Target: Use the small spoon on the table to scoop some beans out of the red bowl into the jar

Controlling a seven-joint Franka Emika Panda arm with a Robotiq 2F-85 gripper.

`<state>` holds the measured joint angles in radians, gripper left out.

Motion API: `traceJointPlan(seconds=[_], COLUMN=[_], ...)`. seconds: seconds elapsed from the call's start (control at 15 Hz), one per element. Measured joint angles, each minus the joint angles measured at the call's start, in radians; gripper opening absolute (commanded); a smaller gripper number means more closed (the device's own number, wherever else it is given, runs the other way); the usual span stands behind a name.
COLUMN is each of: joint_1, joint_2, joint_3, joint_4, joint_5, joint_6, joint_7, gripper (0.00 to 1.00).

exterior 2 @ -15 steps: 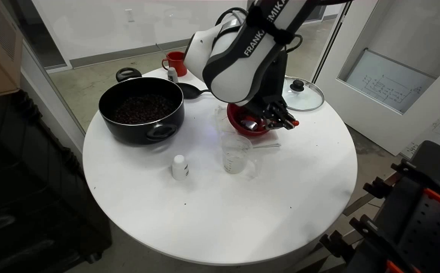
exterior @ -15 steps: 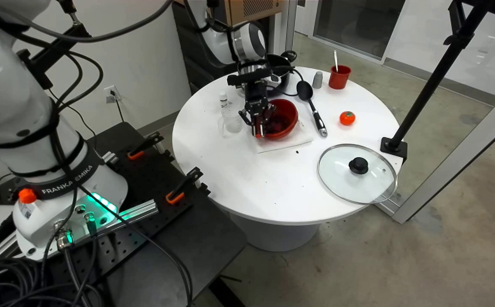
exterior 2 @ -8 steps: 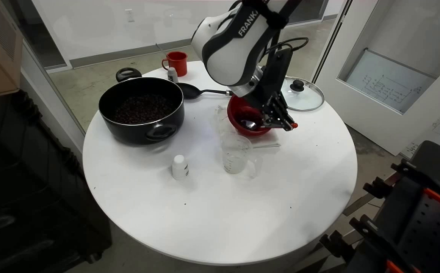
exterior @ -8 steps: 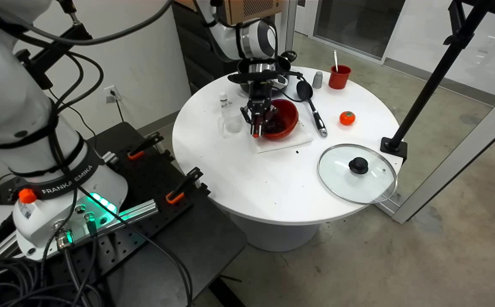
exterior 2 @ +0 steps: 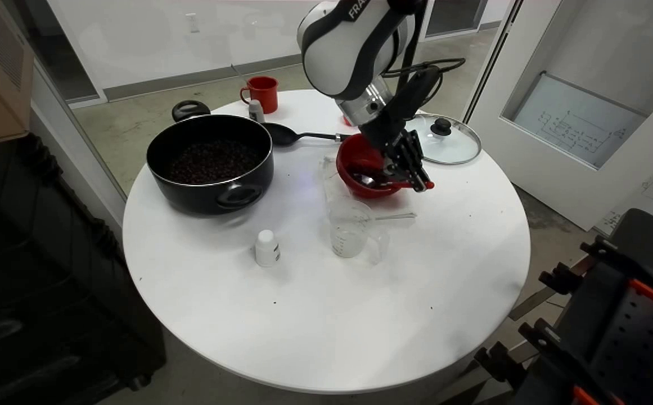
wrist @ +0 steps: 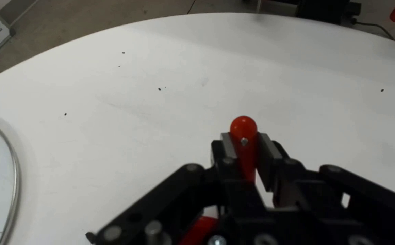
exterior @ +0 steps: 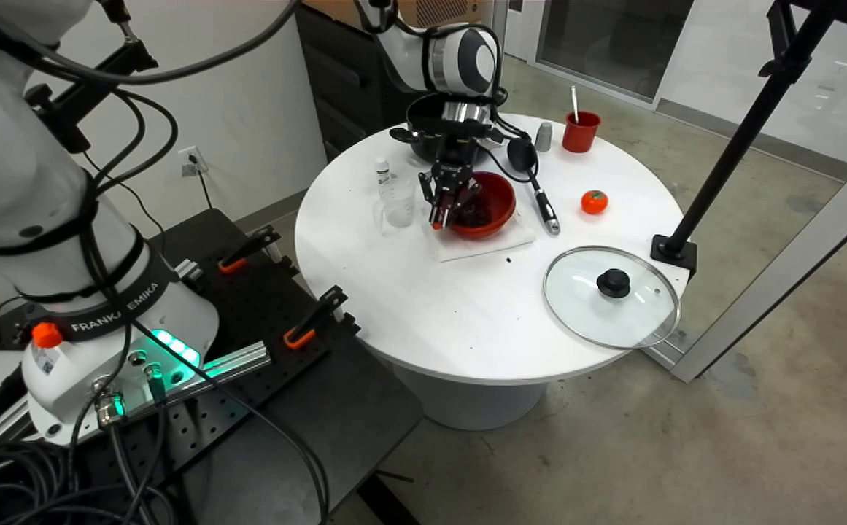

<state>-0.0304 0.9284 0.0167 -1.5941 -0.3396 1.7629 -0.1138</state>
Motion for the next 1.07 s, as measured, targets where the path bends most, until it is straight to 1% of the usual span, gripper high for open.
traceJointPlan(seconds=[0.53, 1.07], joint_1=[-0.046, -0.057], joint_2=[-0.001, -0.017], joint_3=[0.000, -0.004], joint_4=[0.027, 0.023], joint_5=[0.119, 0.128], joint_6=[0.000, 0.001], joint_7=[-0.052, -0.053], gripper=[0.05, 0.05])
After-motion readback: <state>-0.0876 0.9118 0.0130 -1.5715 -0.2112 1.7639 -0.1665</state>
